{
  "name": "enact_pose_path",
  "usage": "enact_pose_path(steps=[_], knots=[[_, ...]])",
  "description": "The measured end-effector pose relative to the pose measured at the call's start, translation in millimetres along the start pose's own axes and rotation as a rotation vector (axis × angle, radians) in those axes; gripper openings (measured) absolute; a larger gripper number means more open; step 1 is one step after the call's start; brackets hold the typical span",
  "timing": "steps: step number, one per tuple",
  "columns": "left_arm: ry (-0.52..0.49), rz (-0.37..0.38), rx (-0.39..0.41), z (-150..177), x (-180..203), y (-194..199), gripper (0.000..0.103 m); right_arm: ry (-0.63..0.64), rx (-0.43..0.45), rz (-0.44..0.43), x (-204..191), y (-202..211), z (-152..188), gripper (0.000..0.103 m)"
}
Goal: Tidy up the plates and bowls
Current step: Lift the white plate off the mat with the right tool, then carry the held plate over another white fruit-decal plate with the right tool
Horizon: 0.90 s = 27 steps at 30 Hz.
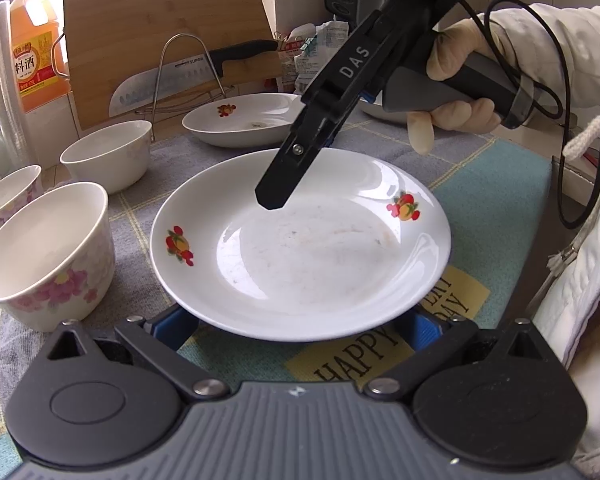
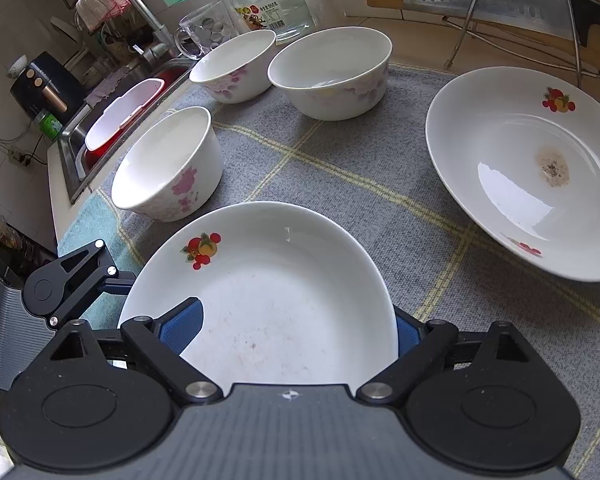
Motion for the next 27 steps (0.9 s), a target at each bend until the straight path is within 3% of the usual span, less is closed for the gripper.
enact_pose_path(steps=[13, 27], knots=[[-0.017, -0.007, -0.015, -10.7, 3.7, 1.0, 0.102, 0.002, -0.005, 0.000, 1.0, 4.7, -0.9, 0.097], [-0.021, 0.026, -0.005, -42.2, 19.0, -7.8, 0.102, -0.008, 0.040, 0.011, 18.3, 42.5, -1.1, 0.097]])
Point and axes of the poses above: each gripper's, at about its wrist camera, not at the fingertips, and y roughly against the way its jaws point, x to its right, z to its underside, the point moved 7 cm from there along -y, roughly the way its jaws point, and after that the axes turned 5 degrees about x, right-handed, at the moved point
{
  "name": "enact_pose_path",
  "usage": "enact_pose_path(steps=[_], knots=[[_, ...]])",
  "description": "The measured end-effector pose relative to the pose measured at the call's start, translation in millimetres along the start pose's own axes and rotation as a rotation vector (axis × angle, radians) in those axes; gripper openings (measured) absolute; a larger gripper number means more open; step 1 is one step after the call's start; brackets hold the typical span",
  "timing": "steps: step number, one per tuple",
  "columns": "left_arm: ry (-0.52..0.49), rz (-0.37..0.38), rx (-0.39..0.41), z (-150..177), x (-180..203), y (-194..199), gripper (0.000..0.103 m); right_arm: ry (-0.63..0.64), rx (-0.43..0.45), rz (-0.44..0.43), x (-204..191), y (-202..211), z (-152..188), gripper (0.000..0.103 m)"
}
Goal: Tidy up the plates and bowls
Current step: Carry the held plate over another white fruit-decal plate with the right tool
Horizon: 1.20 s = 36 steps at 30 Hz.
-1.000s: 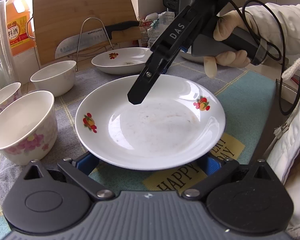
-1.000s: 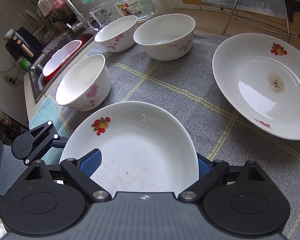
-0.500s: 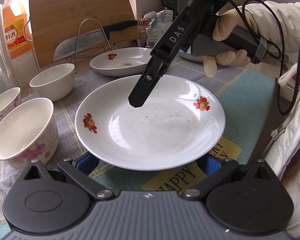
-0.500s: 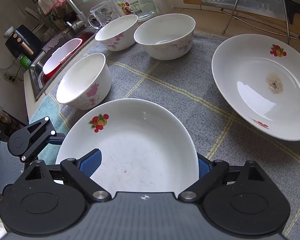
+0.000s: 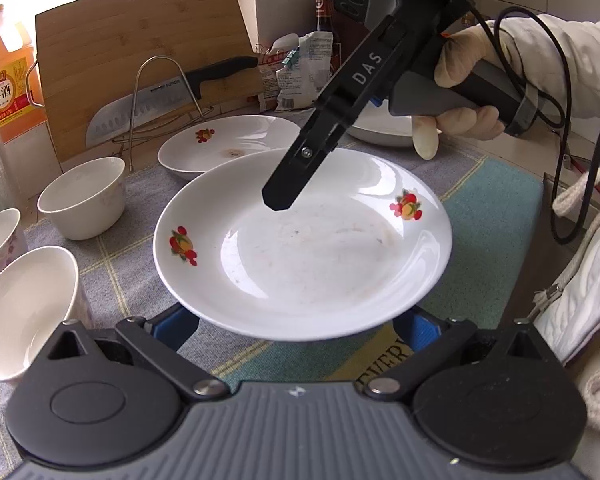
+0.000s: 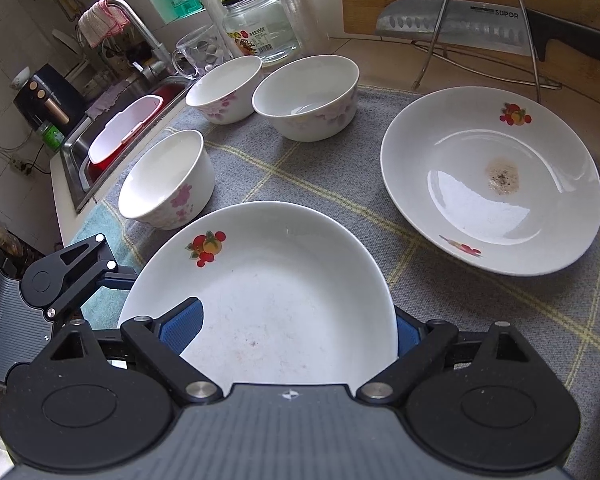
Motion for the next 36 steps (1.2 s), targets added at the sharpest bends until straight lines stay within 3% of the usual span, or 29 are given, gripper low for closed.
enact_pose_path(steps=[36], knots=[[-0.090, 0.160, 0.006, -103.5, 79.8, -104.9, 0.102, -0.111, 0.136, 0.135, 136.7, 117.9, 32.2, 0.097]])
Point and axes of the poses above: each gripper's, at about its wrist camera, not at the fingertips, and y roughly against the way its jaws point, x to its right, z to its underside, the point moved 7 cm from there along -y, roughly the way its jaws point, and after that the axes turned 5 degrees about x, right-handed, at the moved point
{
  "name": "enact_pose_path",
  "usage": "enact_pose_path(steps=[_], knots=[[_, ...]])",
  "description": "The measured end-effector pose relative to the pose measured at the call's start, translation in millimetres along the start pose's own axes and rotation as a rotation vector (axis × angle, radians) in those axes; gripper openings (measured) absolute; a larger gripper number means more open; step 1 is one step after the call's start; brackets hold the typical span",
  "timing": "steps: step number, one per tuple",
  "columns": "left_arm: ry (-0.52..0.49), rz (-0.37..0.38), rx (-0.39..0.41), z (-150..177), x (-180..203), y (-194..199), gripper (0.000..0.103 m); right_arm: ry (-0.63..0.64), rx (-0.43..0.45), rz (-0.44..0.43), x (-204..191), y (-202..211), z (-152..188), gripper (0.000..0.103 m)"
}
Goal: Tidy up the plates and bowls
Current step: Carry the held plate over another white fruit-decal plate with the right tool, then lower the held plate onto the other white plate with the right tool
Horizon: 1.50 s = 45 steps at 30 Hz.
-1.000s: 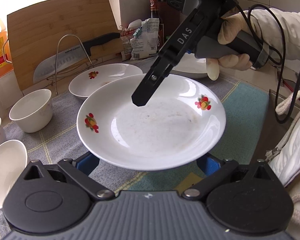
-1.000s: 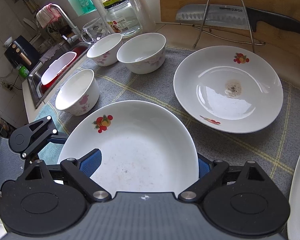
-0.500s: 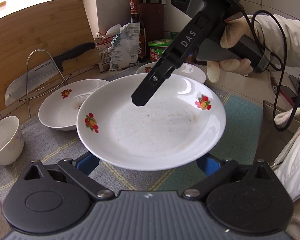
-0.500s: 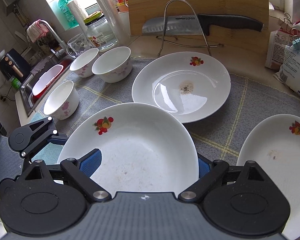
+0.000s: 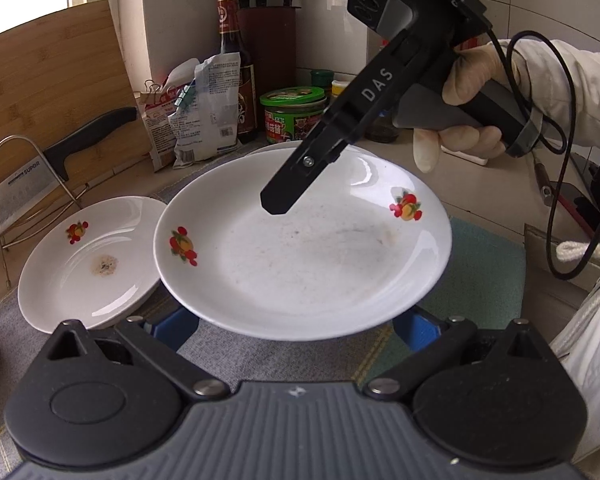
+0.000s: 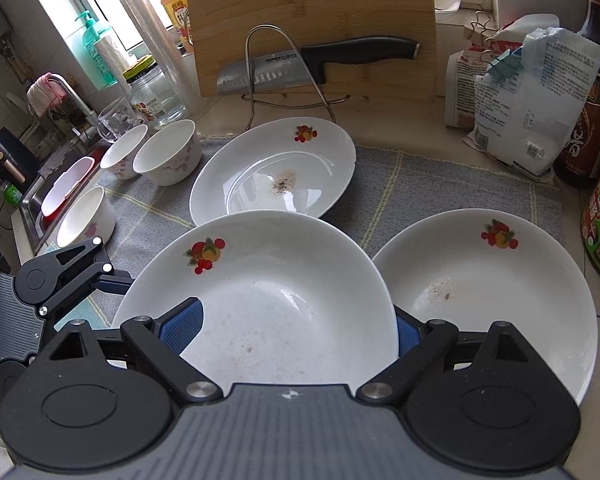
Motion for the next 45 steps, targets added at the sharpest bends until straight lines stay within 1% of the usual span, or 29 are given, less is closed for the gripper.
enact_pose_path(steps=[12, 21, 30, 45], knots=[[-0.020, 0.036, -0.007, -27.7, 7.2, -37.3, 0.102, -0.036, 0.018, 0.035, 50.3, 12.5, 0.1, 0.097], [-0.015, 0.047, -0.019, -38.3, 5.4, -62.6, 0.102, -0.060, 0.015, 0.050, 81.2, 12.5, 1.2, 0.097], [-0.026, 0.044, -0.021, -44.3, 4.0, -72.9, 0.102, -0.077, 0.013, 0.056, 99.0, 7.8, 2.8, 0.097], [-0.079, 0.050, -0.034, -49.5, -2.6, -93.1, 0.102, -0.124, 0.027, 0.103, 124.0, 5.7, 5.3, 0.097]])
Point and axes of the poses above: each gripper's, at about its wrist camera, not at the fingertips, and y roughly against the way its jaws point, x to its right, z to its underside, the point moved 7 cm from there along -y, roughly the way its jaws point, and after that the axes turned 5 degrees about x, right-handed, at the moved point
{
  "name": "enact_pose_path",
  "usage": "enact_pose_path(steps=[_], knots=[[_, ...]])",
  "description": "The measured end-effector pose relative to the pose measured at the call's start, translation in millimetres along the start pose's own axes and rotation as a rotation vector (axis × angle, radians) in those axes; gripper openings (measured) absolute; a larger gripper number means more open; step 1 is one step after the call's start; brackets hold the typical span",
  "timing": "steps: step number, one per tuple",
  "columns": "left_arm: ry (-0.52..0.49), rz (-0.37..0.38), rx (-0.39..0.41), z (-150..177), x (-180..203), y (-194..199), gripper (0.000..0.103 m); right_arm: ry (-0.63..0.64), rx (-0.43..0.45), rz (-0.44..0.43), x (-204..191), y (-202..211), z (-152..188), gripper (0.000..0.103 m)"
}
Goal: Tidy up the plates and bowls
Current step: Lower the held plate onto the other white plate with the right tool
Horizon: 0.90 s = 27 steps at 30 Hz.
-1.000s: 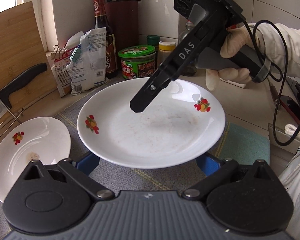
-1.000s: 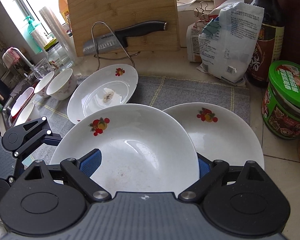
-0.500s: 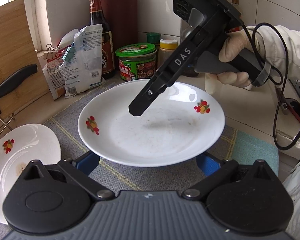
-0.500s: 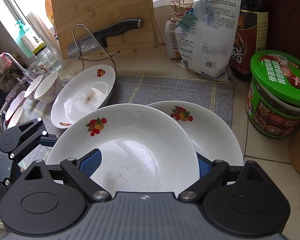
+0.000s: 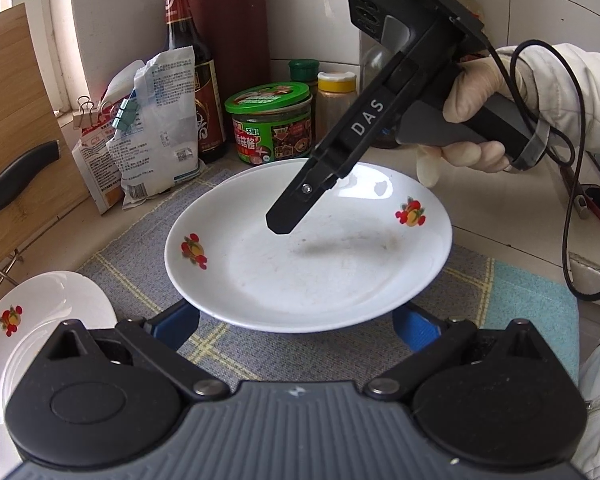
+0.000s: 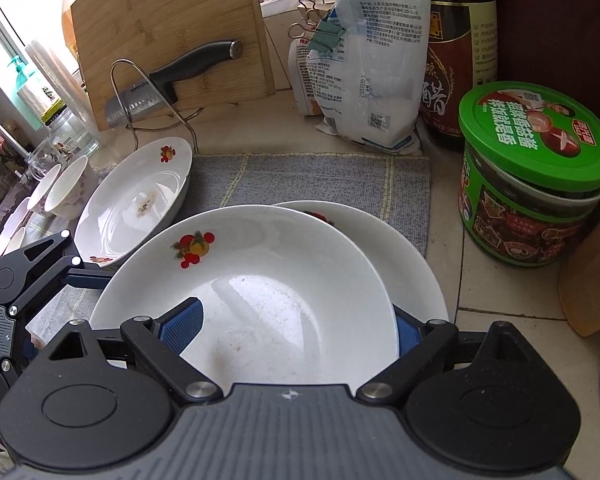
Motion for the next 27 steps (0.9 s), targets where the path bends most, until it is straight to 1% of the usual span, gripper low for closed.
enact_pose_path(steps=[10, 14, 27], knots=[[-0.020, 0.012, -0.003, 0.8, 0.3, -5.7, 0.102, -0.016, 0.002, 0.022, 5.2, 3.6, 3.9, 0.097], [-0.025, 0.010, -0.003, 1.1, -0.2, -7.4, 0.102, -0.028, 0.005, 0.033, 5.5, 7.4, 5.7, 0.099], [-0.046, 0.001, 0.023, -0.1, 1.0, -6.2, 0.102, -0.055, 0.019, 0.066, 5.3, 21.0, 11.3, 0.100]])
Point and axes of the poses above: each gripper's, at about its wrist camera, not at the fingertips, and y roughly against the way its jaws point, x to its right, z to its underside, the point moved 7 cm from there along -y, roughly the way its jaws point, and after that the axes turned 5 degrees about x, right-handed, at the moved point
